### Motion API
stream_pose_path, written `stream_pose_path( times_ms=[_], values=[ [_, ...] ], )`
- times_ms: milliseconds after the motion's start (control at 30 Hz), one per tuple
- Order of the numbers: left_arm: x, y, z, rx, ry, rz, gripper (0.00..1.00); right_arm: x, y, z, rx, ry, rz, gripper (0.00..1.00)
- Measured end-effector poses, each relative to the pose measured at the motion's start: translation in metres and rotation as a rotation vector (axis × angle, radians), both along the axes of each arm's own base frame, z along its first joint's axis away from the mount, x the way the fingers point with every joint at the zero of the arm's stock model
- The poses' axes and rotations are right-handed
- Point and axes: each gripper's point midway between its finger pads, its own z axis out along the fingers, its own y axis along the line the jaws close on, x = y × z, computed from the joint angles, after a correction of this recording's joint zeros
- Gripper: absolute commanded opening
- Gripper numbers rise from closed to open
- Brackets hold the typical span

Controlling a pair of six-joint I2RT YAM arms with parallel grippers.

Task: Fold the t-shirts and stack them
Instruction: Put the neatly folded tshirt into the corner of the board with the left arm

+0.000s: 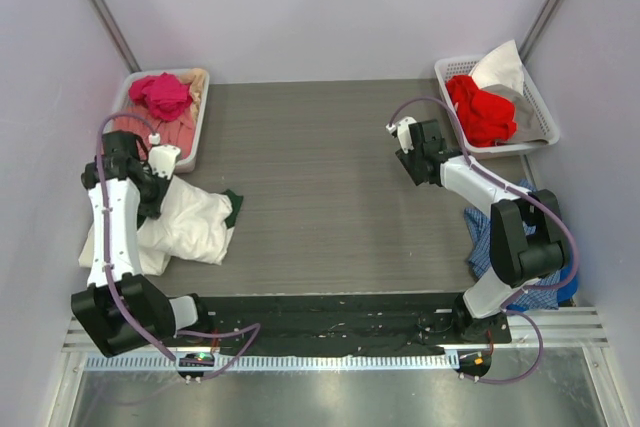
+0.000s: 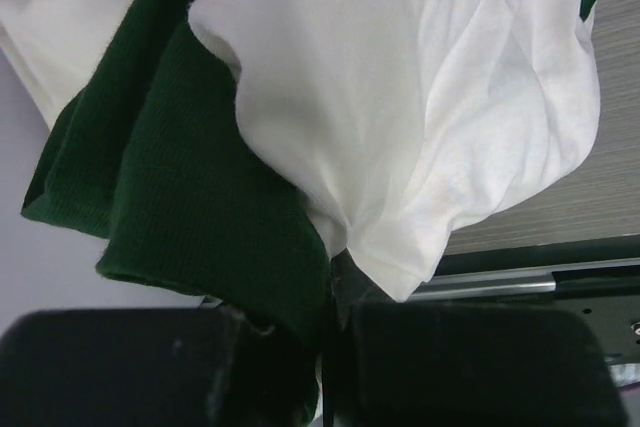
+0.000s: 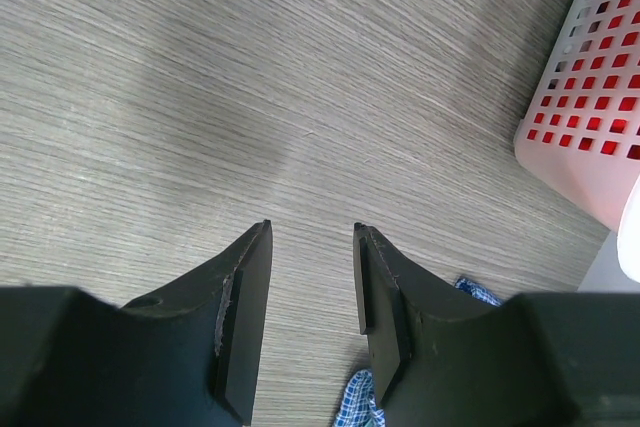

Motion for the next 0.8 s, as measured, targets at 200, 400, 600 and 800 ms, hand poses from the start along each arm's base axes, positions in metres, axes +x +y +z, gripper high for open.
stream_pose_path(
  times_ms=[200,400,600,800],
  values=[
    [-0.017,0.039,0.005,0.040,-0.007,0.066,0.00,-0.001,0.000,-0.001,0.003,0.001,-0.003,0.45],
    [-0.035,0.081,0.011,0.072,-0.012,0.142,0.00,-0.001,0.001,-0.001,0.008,0.003,-0.004,0.45],
    [-0.031,0.113,0.005,0.077,0.007,0.178,0.00,-0.001,0.001,-0.001,0.010,0.003,-0.002,0.45],
    [-0.024,0.143,-0.020,0.078,0.052,0.205,0.00,-0.002,0.001,-0.003,0.009,0.008,-0.002,0.45]
  ],
)
